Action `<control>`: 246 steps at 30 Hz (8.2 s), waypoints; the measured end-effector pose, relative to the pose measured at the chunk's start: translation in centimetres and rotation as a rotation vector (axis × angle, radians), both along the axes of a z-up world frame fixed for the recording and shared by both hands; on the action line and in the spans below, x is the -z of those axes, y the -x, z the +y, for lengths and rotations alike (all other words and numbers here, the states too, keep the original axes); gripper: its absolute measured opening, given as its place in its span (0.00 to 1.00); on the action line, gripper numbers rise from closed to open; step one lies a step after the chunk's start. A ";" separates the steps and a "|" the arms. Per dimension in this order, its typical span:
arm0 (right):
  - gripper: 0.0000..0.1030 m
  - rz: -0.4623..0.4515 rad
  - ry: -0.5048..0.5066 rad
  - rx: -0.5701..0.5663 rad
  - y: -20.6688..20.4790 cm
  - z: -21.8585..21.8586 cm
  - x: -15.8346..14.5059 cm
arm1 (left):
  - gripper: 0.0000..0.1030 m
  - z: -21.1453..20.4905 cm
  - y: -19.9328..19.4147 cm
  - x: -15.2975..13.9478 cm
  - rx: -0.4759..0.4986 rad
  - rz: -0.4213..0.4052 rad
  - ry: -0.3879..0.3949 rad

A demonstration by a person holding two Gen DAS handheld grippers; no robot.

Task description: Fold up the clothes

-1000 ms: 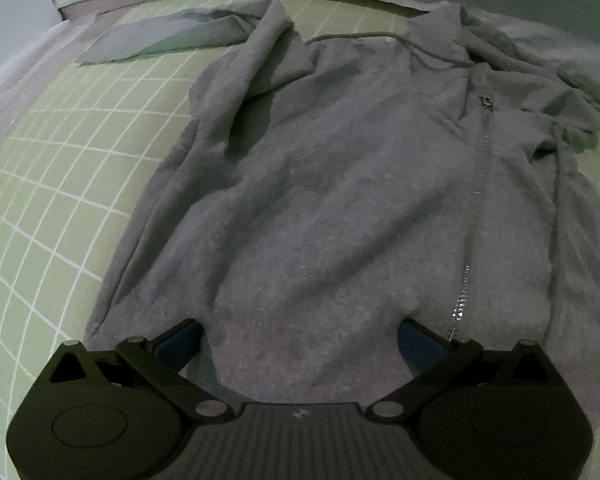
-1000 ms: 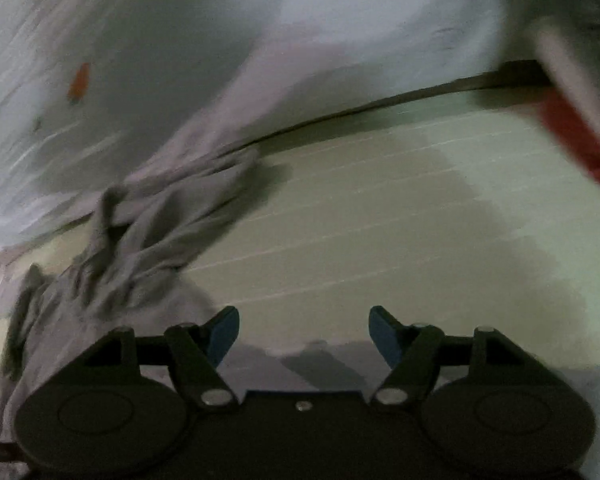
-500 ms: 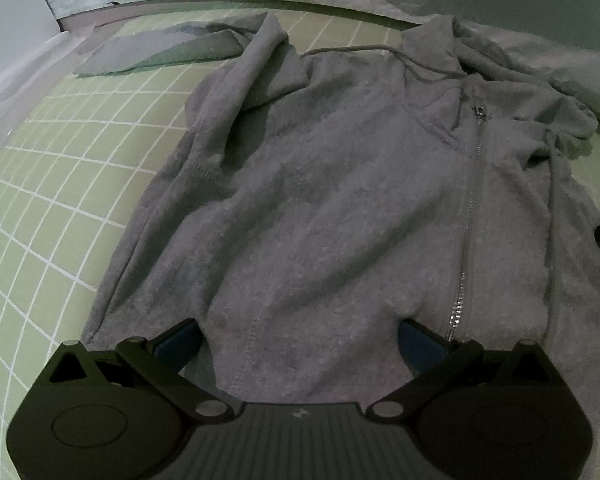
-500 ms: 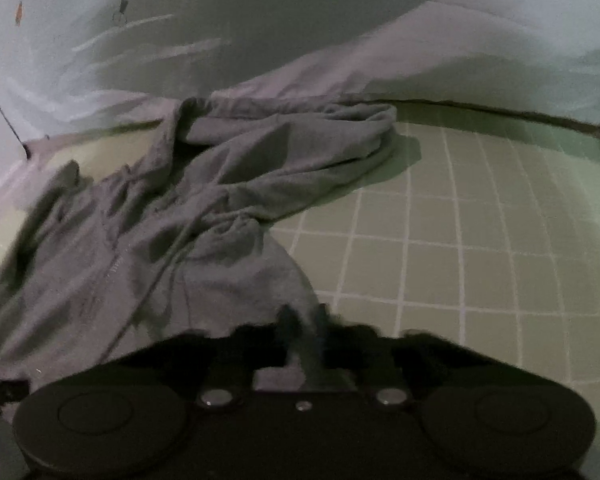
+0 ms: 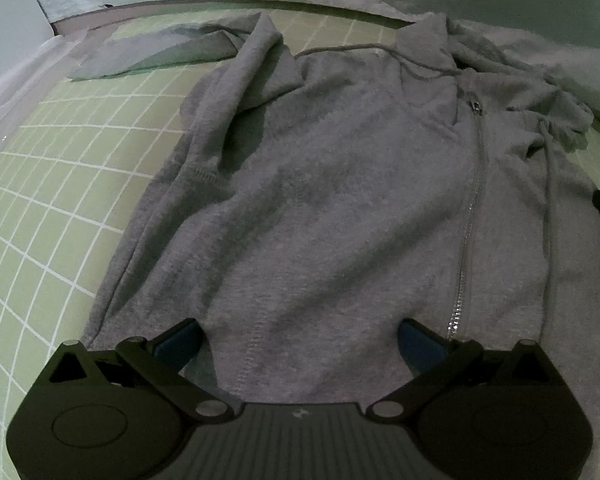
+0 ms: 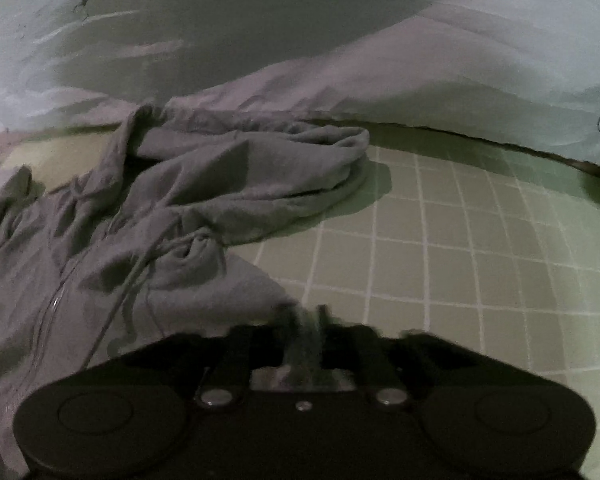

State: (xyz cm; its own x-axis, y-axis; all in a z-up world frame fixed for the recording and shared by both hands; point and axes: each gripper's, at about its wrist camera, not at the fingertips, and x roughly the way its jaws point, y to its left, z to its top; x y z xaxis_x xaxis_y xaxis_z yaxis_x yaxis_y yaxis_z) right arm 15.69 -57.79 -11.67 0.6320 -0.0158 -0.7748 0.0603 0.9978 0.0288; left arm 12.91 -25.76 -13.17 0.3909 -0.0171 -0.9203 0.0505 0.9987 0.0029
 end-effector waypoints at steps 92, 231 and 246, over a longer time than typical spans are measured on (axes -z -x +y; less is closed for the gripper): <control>1.00 0.064 0.006 0.704 9.2 19.0 1.4 | 0.10 35.3 -21.4 0.3 -0.009 -0.262 -0.025; 1.00 0.097 0.020 0.623 11.8 19.7 0.9 | 0.17 52.6 -1.5 -0.9 -0.731 -0.318 0.224; 1.00 0.090 0.007 0.589 13.8 20.4 -0.9 | 0.57 53.0 -1.0 -2.5 -0.728 -0.367 0.262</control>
State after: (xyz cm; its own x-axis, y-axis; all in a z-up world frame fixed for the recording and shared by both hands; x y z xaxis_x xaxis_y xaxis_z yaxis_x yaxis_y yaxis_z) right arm 1.89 -37.35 -10.78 0.4467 -0.3488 -0.8239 0.6058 0.7956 -0.0084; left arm 13.91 27.22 -10.63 0.6598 0.1593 -0.7344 -0.5626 0.7526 -0.3422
